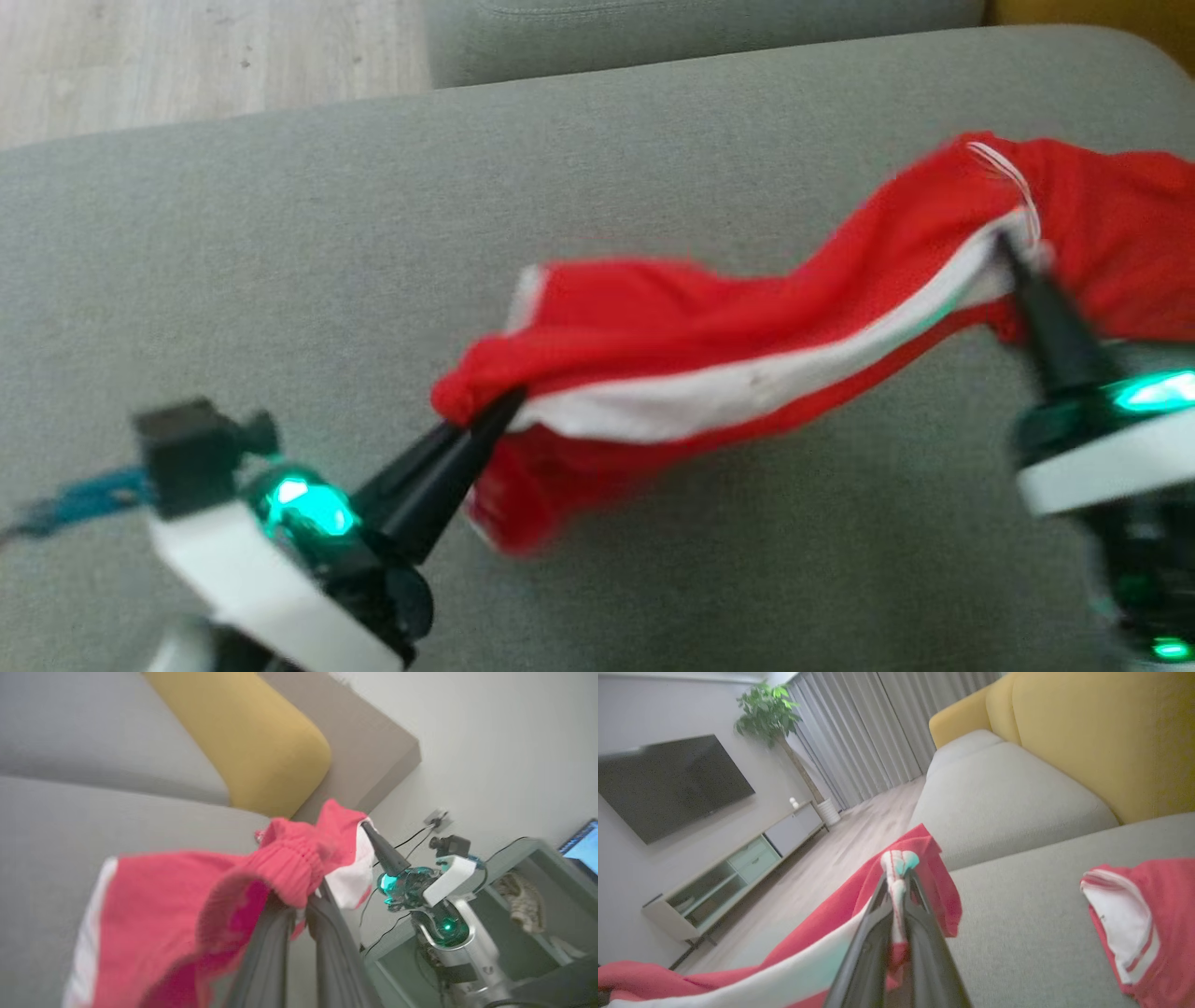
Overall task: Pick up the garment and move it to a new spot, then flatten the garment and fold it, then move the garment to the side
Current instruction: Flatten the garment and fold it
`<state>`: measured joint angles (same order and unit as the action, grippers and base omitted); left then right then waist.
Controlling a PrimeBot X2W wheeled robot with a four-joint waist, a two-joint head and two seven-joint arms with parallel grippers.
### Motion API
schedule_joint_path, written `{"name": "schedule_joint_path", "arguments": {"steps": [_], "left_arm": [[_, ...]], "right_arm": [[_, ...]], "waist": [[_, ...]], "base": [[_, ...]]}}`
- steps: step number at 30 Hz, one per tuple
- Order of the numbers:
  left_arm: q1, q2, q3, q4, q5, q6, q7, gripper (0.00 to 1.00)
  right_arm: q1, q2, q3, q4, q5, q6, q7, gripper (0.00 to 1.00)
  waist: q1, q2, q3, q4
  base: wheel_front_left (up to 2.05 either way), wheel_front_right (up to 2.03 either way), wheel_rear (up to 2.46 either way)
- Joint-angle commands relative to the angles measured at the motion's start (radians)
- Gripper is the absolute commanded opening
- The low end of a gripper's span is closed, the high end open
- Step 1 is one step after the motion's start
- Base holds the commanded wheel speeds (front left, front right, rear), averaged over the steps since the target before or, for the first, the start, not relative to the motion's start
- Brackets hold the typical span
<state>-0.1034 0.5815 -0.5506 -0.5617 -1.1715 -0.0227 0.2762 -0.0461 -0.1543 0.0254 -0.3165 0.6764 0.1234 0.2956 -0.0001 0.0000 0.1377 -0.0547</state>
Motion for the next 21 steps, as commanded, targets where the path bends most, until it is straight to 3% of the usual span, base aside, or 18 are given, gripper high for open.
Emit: {"name": "schedule_joint_path", "arguments": {"steps": [1,6,10,13,16,19,21], "left_arm": [[-0.071,0.031,0.068,-0.082,-0.027,0.018,0.012,0.00],[-0.217,0.035,0.146,-0.202,-0.151,0.100,0.105,0.00],[-0.425,0.021,0.164,-0.115,-0.177,0.151,0.191,0.00],[-0.610,-0.015,0.154,0.051,-0.135,0.183,0.225,0.00],[-0.805,-0.069,0.133,0.267,-0.037,0.194,0.207,0.00],[-0.983,-0.137,0.116,0.492,0.071,0.174,0.125,0.00],[-1.080,-0.178,0.109,0.619,0.127,0.139,0.053,0.00]], "right_arm": [[-0.025,-0.006,-0.017,-0.101,0.024,0.007,0.037,0.00],[-0.115,0.040,-0.123,-0.307,0.127,0.007,0.234,0.00],[-0.314,0.074,-0.147,-0.272,0.125,0.007,0.369,0.00],[-0.507,0.098,-0.163,-0.125,0.092,0.007,0.407,0.00],[-0.701,0.103,-0.172,0.079,0.056,0.007,0.362,0.00],[-0.878,0.104,-0.151,0.287,0.018,0.007,0.251,0.00],[-0.977,0.104,-0.129,0.405,-0.009,0.007,0.159,0.00]], "waist": [[0.0001,0.0000,0.009,-0.008],[0.0001,0.0000,0.064,-0.040],[0.0001,0.0000,0.143,-0.062],[0.0001,0.0000,0.211,-0.069],[0.0001,0.0000,0.275,-0.071],[0.0001,0.0000,0.328,-0.070],[0.0001,0.0000,0.362,-0.071]], "base": [[0.00,0.00,0.00],[0.00,0.00,0.00],[0.00,0.00,0.00],[0.00,0.00,0.00],[0.00,0.00,0.00],[0.00,0.00,0.00],[0.00,0.00,0.00]]}}
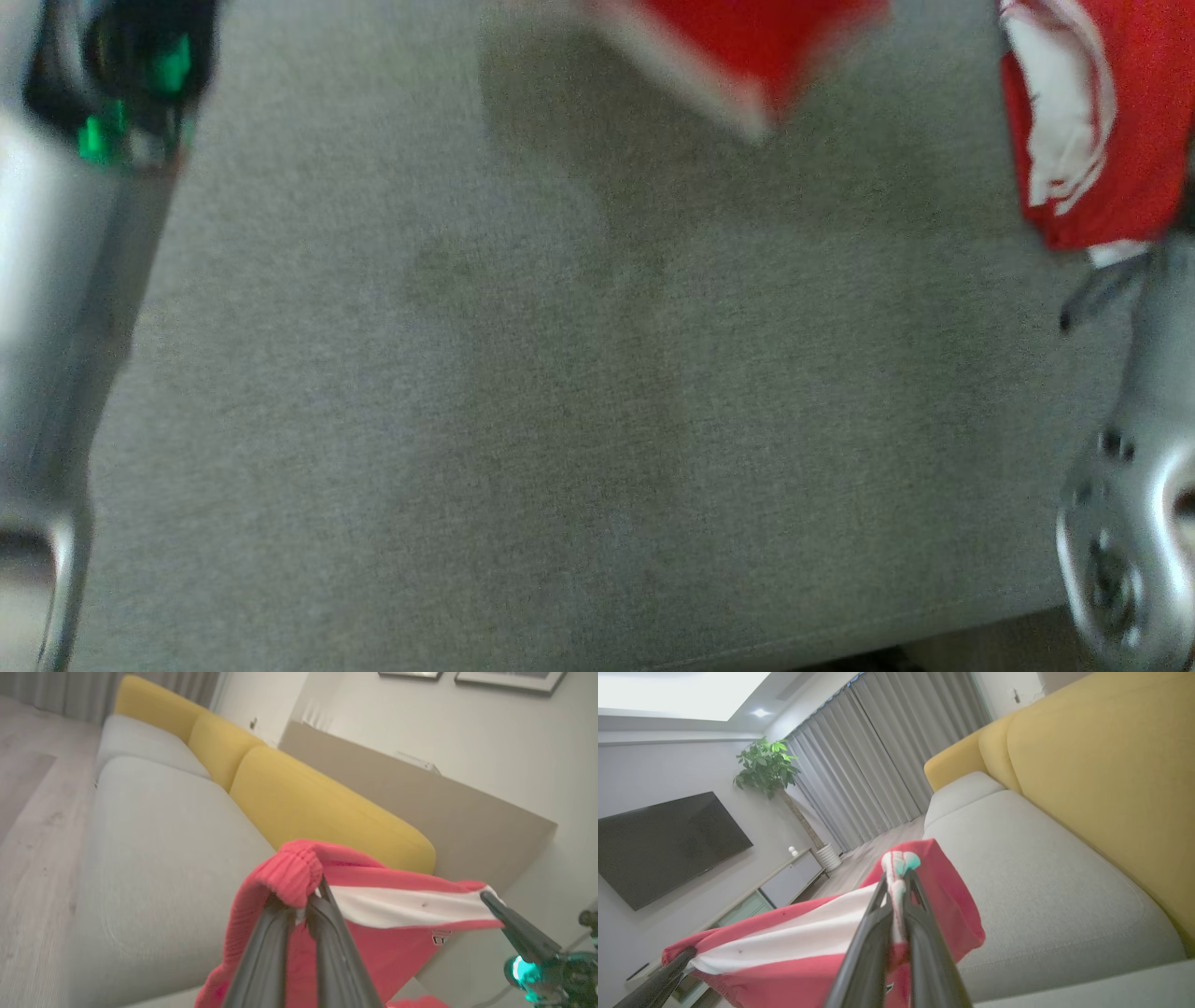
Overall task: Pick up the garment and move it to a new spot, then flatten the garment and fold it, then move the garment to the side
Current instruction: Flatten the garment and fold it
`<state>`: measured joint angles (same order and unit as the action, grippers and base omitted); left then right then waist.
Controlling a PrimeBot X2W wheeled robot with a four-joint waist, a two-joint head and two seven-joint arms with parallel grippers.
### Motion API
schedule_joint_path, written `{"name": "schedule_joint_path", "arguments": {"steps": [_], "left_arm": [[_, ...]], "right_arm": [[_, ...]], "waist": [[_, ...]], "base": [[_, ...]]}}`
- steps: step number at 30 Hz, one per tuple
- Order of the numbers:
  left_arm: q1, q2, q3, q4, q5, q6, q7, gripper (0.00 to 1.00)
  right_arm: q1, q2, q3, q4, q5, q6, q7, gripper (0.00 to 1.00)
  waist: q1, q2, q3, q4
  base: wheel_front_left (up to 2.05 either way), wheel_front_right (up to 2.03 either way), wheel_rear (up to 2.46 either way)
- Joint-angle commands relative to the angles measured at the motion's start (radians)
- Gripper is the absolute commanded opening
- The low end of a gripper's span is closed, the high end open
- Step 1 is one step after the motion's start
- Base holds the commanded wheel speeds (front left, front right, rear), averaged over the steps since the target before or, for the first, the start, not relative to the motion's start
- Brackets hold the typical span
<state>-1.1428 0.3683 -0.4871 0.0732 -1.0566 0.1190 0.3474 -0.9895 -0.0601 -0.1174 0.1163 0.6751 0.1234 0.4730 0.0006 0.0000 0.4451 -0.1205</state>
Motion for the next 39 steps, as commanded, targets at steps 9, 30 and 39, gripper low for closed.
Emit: {"name": "schedule_joint_path", "arguments": {"steps": [9,30,39], "left_arm": [[-0.059,-0.063,0.029,0.343,0.095,-0.175,-0.322,0.00],[0.950,0.009,-0.134,-0.061,0.043,-0.165,-0.569,0.00],[1.182,0.069,-0.160,-0.342,0.038,-0.046,-0.557,0.00]], "right_arm": [[-0.074,0.010,0.153,0.327,-0.043,0.007,-0.318,0.00],[0.912,-0.206,0.255,-0.147,0.018,0.007,-0.271,0.00],[1.242,-0.149,0.062,-0.498,0.017,0.007,-0.132,0.00]], "waist": [[-0.0006,0.0000,0.095,0.001],[-0.0006,0.0000,-0.139,0.061],[-0.0006,0.0000,-0.139,0.087]], "base": [[0.00,0.00,0.00],[0.00,0.00,0.00],[0.00,0.00,0.00]]}}
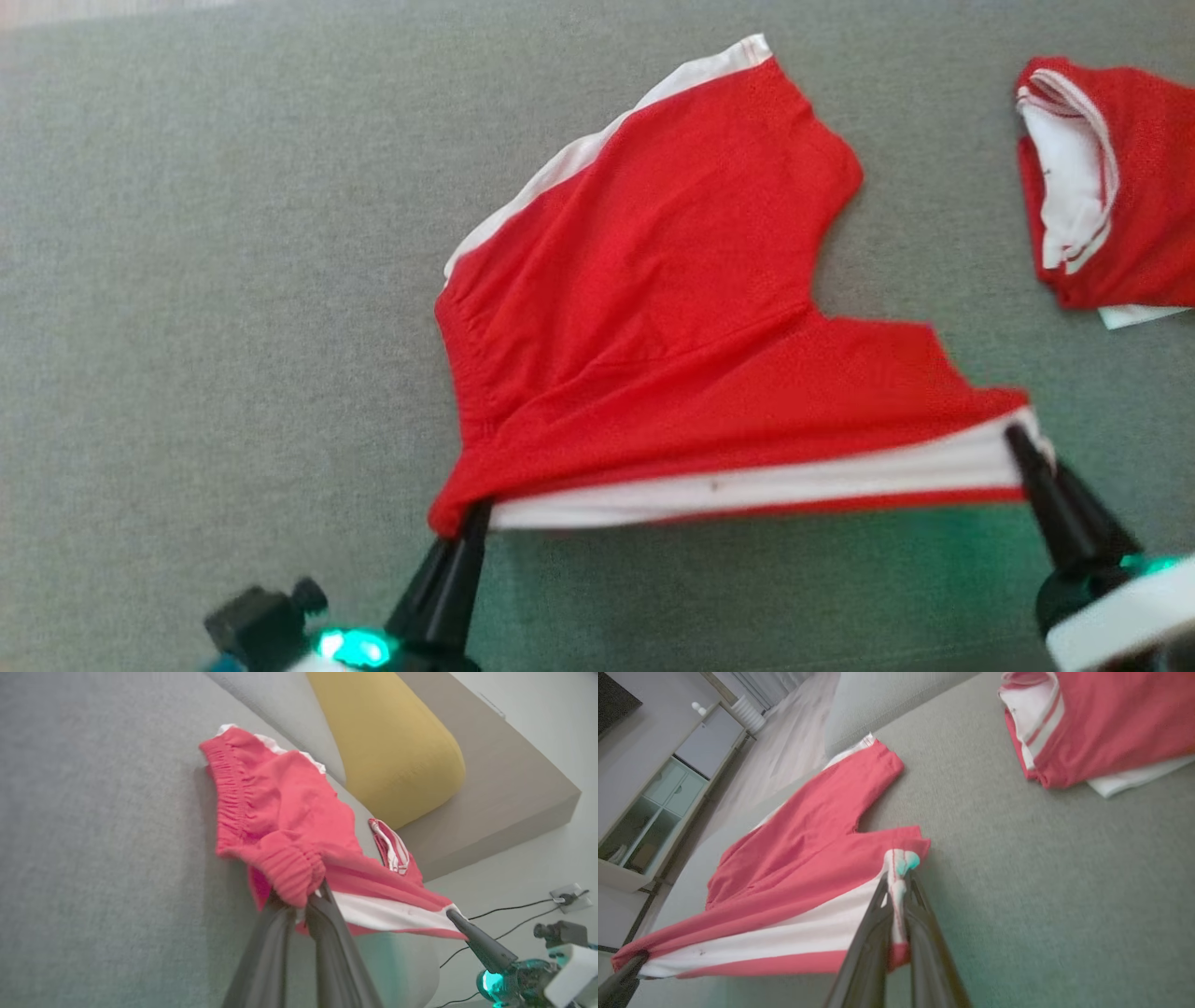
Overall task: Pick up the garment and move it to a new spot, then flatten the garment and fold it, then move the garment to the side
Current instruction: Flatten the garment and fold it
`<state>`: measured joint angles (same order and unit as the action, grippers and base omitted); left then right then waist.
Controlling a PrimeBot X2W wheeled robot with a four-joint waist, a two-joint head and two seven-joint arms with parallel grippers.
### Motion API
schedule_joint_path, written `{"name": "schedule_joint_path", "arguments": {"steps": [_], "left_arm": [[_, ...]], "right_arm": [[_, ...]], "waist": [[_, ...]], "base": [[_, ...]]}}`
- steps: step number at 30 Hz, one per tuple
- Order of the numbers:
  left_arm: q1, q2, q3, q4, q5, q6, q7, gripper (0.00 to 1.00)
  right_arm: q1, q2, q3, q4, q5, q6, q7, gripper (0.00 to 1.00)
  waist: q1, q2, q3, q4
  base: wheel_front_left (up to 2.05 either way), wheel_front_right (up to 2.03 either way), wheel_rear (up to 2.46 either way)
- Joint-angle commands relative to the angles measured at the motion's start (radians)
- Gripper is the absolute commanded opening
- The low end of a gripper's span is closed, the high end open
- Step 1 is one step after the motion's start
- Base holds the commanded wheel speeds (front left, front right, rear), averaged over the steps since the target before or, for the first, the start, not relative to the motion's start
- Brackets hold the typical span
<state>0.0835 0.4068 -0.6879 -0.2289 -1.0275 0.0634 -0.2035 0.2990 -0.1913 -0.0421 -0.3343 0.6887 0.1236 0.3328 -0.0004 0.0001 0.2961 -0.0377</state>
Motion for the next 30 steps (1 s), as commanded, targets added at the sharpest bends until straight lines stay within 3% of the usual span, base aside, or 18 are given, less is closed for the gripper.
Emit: {"name": "schedule_joint_path", "arguments": {"steps": [1,4,6,11,16,26,27,28,29,30], "left_arm": [[-0.055,0.038,0.043,-0.060,0.015,0.014,0.003,0.00],[-0.124,0.028,0.061,-0.105,-0.018,0.015,0.048,0.00],[-0.176,-0.008,0.088,-0.122,-0.103,0.023,0.095,0.00],[-0.333,-0.078,0.179,-0.096,-0.248,0.099,0.181,0.00],[-0.481,-0.143,0.189,0.023,-0.248,0.147,0.200,0.00],[-0.610,-0.246,0.137,0.227,-0.217,0.098,0.180,0.00],[-0.616,-0.247,0.134,0.237,-0.210,0.098,0.176,0.00],[-0.620,-0.250,0.131,0.245,-0.205,0.097,0.173,0.00],[-0.624,-0.254,0.130,0.252,-0.202,0.096,0.169,0.00],[-0.627,-0.256,0.130,0.258,-0.197,0.097,0.165,0.00]], "right_arm": [[-0.064,-0.013,-0.026,-0.066,-0.001,0.007,0.030,0.00],[-0.177,0.001,-0.034,-0.082,-0.019,0.007,0.104,0.00],[-0.280,0.009,-0.015,-0.066,-0.037,0.007,0.160,0.00],[-0.564,0.045,0.001,0.058,-0.092,0.007,0.290,0.00],[-0.795,0.065,0.004,0.217,-0.126,0.007,0.359,0.00],[-0.959,0.035,0.016,0.409,-0.167,0.007,0.303,0.00],[-0.965,0.031,0.019,0.418,-0.168,0.007,0.293,0.04],[-0.970,0.028,0.023,0.426,-0.167,0.007,0.283,0.21],[-0.975,0.025,0.026,0.432,-0.167,0.007,0.270,0.46],[-0.980,0.020,0.030,0.436,-0.168,0.007,0.250,0.95]], "waist": [[0.0004,-0.0001,0.015,0.007],[0.0004,-0.0001,0.041,0.020],[0.0004,-0.0001,0.062,0.031],[0.0004,-0.0001,0.137,0.068],[0.0004,-0.0001,0.200,0.112],[0.0004,-0.0001,0.232,0.160],[0.0004,-0.0001,0.233,0.160],[0.0004,-0.0001,0.235,0.161],[0.0004,-0.0001,0.237,0.162],[0.0004,-0.0001,0.239,0.162]], "base": [[0.00,0.00,0.00],[0.00,0.00,0.00],[0.00,0.00,0.00],[0.00,0.00,0.00],[0.00,0.00,0.00],[0.00,0.00,0.00],[0.00,0.00,0.00],[0.00,0.00,0.00],[0.00,0.00,0.00],[0.00,0.00,0.00]]}}
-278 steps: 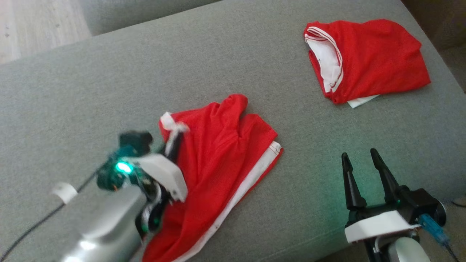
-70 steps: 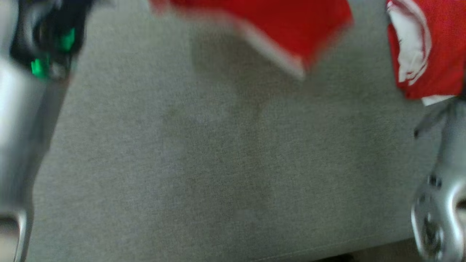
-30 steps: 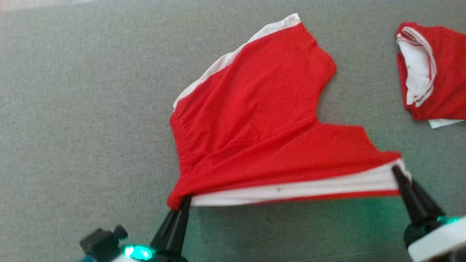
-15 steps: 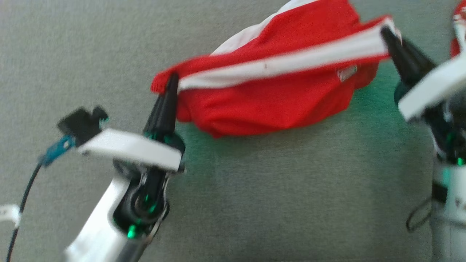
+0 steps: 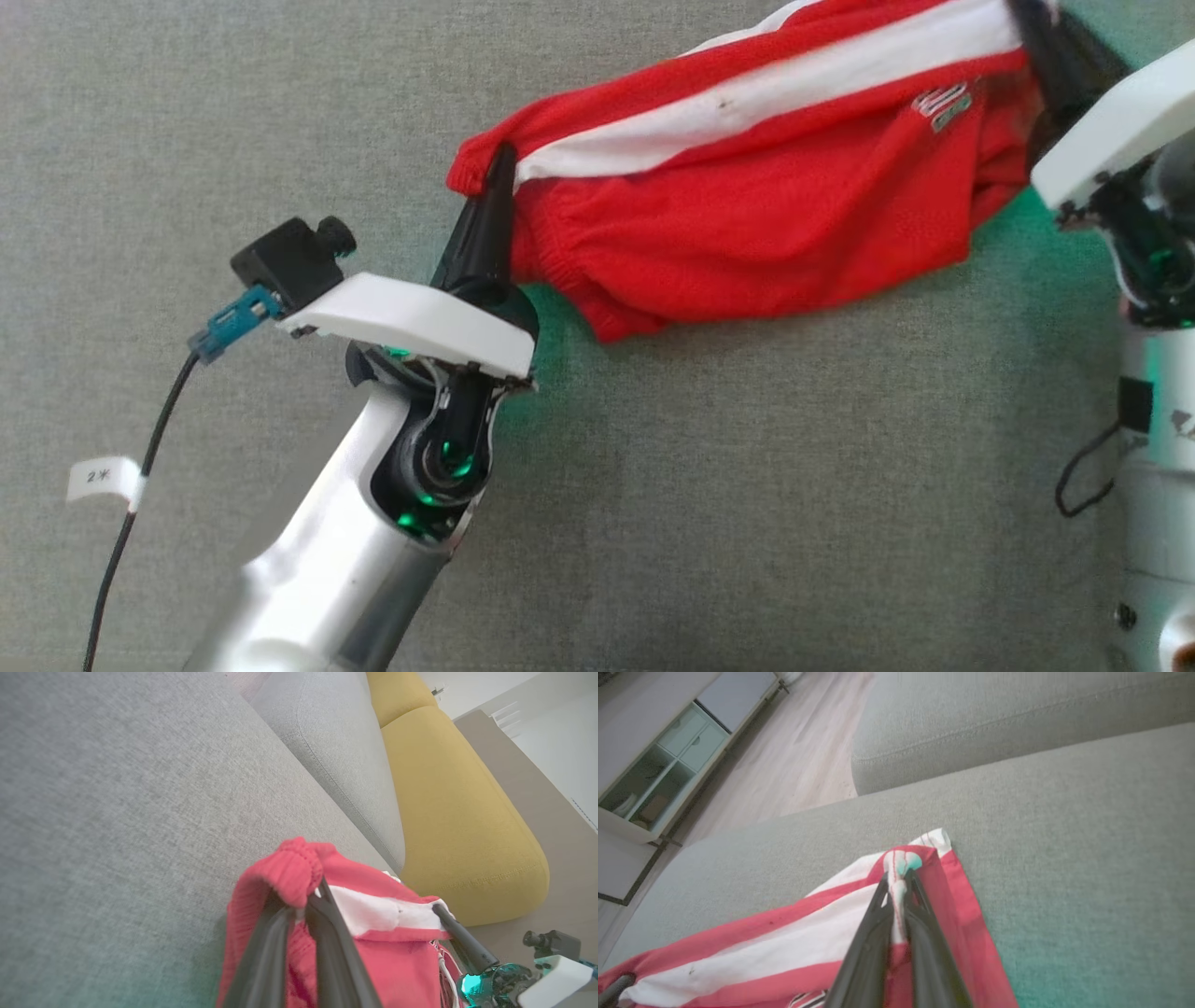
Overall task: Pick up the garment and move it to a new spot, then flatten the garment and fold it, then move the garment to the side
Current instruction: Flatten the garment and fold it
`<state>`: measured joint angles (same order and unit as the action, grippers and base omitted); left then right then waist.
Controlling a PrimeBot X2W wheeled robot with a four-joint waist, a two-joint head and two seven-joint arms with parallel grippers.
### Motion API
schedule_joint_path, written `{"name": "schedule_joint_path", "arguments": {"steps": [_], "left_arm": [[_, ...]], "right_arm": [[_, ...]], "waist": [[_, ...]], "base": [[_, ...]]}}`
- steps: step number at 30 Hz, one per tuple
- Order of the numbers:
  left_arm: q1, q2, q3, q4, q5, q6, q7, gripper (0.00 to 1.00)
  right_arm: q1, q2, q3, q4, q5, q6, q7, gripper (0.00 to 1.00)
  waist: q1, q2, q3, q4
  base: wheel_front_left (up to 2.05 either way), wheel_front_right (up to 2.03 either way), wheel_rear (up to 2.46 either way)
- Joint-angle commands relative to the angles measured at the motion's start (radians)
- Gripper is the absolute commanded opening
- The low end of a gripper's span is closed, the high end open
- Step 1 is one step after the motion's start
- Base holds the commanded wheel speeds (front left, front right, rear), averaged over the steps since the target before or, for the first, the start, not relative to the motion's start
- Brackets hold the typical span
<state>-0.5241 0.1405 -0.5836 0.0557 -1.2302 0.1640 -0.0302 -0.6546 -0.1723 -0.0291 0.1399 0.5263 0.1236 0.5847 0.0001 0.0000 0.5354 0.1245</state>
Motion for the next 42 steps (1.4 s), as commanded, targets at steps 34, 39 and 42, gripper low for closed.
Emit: {"name": "schedule_joint_path", "arguments": {"steps": [34,39,42], "left_arm": [[0.268,-0.032,0.072,-0.219,0.868,0.043,-0.231,1.00],[0.296,-0.061,0.119,-0.207,0.914,-0.007,-0.231,1.00],[0.322,-0.073,0.157,-0.198,0.943,-0.039,-0.231,1.00]], "right_arm": [[0.025,-0.108,0.057,0.142,-0.077,0.007,0.091,1.00],[0.007,-0.070,0.076,0.173,-0.081,0.007,0.125,0.00],[0.011,-0.047,0.065,0.170,-0.062,0.007,0.127,0.00]], "waist": [[-0.0001,0.0000,-0.023,0.082],[-0.0001,0.0000,-0.027,0.085],[-0.0001,0.0000,-0.043,0.067]], "base": [[0.00,0.00,0.00],[0.00,0.00,0.00],[0.00,0.00,0.00]]}}
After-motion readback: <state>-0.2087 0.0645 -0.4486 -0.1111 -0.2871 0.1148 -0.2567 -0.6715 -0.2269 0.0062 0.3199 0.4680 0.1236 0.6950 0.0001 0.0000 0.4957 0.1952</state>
